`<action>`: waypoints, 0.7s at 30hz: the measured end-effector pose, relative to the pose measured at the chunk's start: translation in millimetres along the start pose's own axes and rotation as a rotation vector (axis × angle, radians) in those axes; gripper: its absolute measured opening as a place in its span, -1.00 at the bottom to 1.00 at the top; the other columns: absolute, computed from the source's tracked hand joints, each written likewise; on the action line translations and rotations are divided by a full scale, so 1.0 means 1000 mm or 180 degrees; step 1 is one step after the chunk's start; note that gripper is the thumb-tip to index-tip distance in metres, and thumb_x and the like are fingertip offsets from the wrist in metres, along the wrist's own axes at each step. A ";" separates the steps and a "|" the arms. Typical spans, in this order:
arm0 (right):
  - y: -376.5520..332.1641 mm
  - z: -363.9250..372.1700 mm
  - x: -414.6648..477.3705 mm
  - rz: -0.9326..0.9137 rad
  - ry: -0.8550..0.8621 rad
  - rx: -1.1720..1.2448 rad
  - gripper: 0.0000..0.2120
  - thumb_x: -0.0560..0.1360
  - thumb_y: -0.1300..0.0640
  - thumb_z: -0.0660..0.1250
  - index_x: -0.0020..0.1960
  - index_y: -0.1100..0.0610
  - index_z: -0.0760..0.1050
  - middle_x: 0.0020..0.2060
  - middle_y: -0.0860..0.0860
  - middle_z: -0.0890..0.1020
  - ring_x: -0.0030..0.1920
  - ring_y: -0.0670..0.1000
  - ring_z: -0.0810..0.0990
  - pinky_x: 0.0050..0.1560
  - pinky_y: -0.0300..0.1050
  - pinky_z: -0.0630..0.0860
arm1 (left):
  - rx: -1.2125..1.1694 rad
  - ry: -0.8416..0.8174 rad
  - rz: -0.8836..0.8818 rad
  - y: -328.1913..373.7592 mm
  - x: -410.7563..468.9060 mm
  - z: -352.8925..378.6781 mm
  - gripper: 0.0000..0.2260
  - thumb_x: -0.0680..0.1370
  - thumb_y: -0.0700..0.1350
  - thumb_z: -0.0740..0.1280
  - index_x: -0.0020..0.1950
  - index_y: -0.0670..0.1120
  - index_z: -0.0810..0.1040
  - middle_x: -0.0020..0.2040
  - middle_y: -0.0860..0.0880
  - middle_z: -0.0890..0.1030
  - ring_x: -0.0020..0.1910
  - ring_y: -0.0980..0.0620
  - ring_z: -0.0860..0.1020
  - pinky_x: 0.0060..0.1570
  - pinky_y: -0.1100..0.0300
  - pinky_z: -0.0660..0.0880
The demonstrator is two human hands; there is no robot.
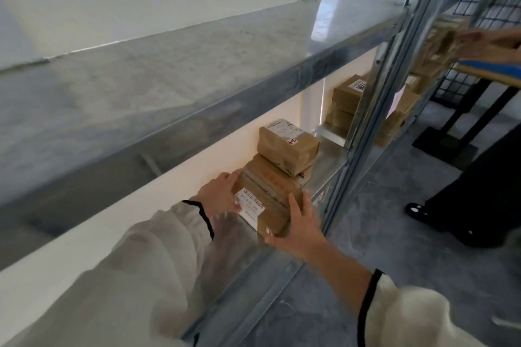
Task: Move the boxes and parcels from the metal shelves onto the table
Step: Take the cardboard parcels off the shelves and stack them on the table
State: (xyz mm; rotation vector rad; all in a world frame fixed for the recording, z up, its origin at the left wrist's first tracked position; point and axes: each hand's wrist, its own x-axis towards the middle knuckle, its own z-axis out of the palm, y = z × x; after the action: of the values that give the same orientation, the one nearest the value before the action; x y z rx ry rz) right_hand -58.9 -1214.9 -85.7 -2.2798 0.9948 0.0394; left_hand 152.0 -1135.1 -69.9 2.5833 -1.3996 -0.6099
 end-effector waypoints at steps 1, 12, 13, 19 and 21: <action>0.002 0.002 0.003 -0.0035 0.0070 -0.0011 0.13 0.33 -0.24 0.44 0.54 0.05 -0.27 0.48 0.01 -0.39 0.52 0.09 -0.25 0.49 0.03 -0.08 | -0.0059 0.0034 0.0023 0.000 0.001 0.001 -0.09 0.38 -0.01 0.51 0.55 0.06 -0.01 0.33 -0.10 0.35 0.24 -0.13 0.45 0.19 0.00 0.44; 0.006 -0.018 0.022 -0.0994 -0.0338 -0.0123 -0.05 0.37 -0.11 0.46 0.54 0.01 -0.05 0.52 -0.07 -0.24 0.53 0.00 -0.15 0.48 -0.14 -0.11 | -0.0573 0.0502 -0.0316 -0.015 -0.045 0.004 -0.20 0.43 -0.07 0.47 0.54 0.01 0.09 0.24 -0.11 0.41 0.19 -0.09 0.45 0.15 0.12 0.40; 0.002 -0.021 0.022 -0.1126 -0.0372 -0.0148 -0.06 0.37 -0.12 0.46 0.54 0.02 -0.03 0.52 -0.08 -0.22 0.53 -0.01 -0.14 0.45 -0.19 -0.12 | -0.0611 0.0580 -0.0386 -0.018 -0.055 0.002 -0.22 0.44 -0.07 0.47 0.54 0.01 0.10 0.25 -0.10 0.41 0.20 -0.09 0.45 0.15 0.12 0.40; -0.037 -0.038 0.021 -0.2050 -0.0550 -0.0416 -0.16 0.37 -0.13 0.46 0.51 0.04 0.13 0.54 -0.05 -0.08 0.52 -0.03 0.01 0.40 -0.27 0.00 | -0.0836 0.1150 -0.0788 -0.028 -0.129 -0.010 -0.30 0.44 -0.09 0.47 0.49 0.01 0.21 0.23 -0.08 0.49 0.21 -0.07 0.46 0.18 0.10 0.40; -0.052 -0.037 0.016 -0.2365 -0.0647 -0.0438 -0.17 0.36 -0.12 0.47 0.50 0.02 0.15 0.54 -0.06 -0.08 0.51 -0.06 0.04 0.35 -0.31 0.02 | -0.0835 0.1326 -0.1053 -0.032 -0.158 -0.011 -0.29 0.43 -0.05 0.48 0.50 0.02 0.20 0.21 -0.09 0.47 0.19 -0.06 0.45 0.17 0.14 0.36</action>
State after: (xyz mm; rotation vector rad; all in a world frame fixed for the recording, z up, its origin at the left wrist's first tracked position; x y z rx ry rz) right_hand -21.0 -1219.6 -32.0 -2.5706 0.0081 0.0239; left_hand 104.2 -987.4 -25.1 2.5431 -0.7233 -0.2444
